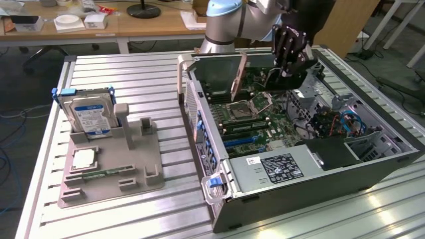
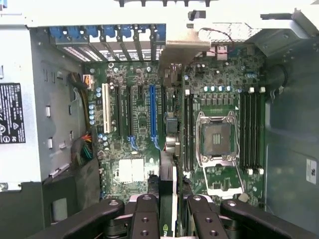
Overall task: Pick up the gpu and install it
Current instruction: 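Insert the gpu into the slot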
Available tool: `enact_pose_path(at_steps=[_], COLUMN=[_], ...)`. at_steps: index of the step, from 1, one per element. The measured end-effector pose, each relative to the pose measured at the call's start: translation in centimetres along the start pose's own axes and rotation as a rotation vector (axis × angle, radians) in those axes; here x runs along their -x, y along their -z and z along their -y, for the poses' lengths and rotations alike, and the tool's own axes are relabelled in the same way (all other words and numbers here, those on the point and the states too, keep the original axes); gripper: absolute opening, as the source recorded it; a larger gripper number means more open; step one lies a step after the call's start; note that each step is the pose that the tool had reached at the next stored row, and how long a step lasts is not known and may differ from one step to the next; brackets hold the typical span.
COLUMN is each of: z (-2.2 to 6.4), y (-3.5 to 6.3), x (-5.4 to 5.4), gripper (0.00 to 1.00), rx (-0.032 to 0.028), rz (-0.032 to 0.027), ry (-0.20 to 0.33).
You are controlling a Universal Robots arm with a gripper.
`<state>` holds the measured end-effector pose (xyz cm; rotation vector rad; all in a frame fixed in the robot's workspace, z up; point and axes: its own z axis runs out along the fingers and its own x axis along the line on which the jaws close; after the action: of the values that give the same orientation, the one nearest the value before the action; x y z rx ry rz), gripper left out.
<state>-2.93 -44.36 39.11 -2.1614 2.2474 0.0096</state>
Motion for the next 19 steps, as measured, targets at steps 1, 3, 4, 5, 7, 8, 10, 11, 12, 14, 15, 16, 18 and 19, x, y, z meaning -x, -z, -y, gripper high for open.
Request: enact_pose_path(at_steps=[1,3,4,5,7,8,10,11,12,14,15,16,18,19], z=[0.00,-0.02,-0.02,-0.02,-0.02,-0.02,-0.07,-0.12,-0.17,-0.18,-0.18,-0.19,-0.26,-0.31], y=[-0.14,-0.46,-0.51,-0.51,-0.51,-0.51,-0.56,-0.63,-0.71,-1.03,-1.21,-1.39,-1.75,-1.90], x=[0.0,0.0,0.0,0.0,0.0,0.0,0.0,0.0,0.0,0.0,0.0,0.0,0.0,0.0], gripper=[0.27,0.27,0.27,0.27,0.27,0.27,0.27,0.27,0.27,0.27,0.27,0.27,0.27,0.27], rx=[0.0003,0.0008,0.0009,0.0010,0.0010,0.0009,-0.0045,-0.0098,-0.0132,-0.0136,-0.0138,-0.0142,-0.0147,-0.0149], rz=[0.0002,0.0006,0.0006,0.0006,0.0006,0.0007,0.0008,0.0011,0.0013,0.0010,0.0007,0.0006,0.0004,0.0004], ry=[0.015,0.041,0.045,0.045,0.045,0.045,0.045,0.046,0.046,0.046,0.046,0.045,0.041,0.039])
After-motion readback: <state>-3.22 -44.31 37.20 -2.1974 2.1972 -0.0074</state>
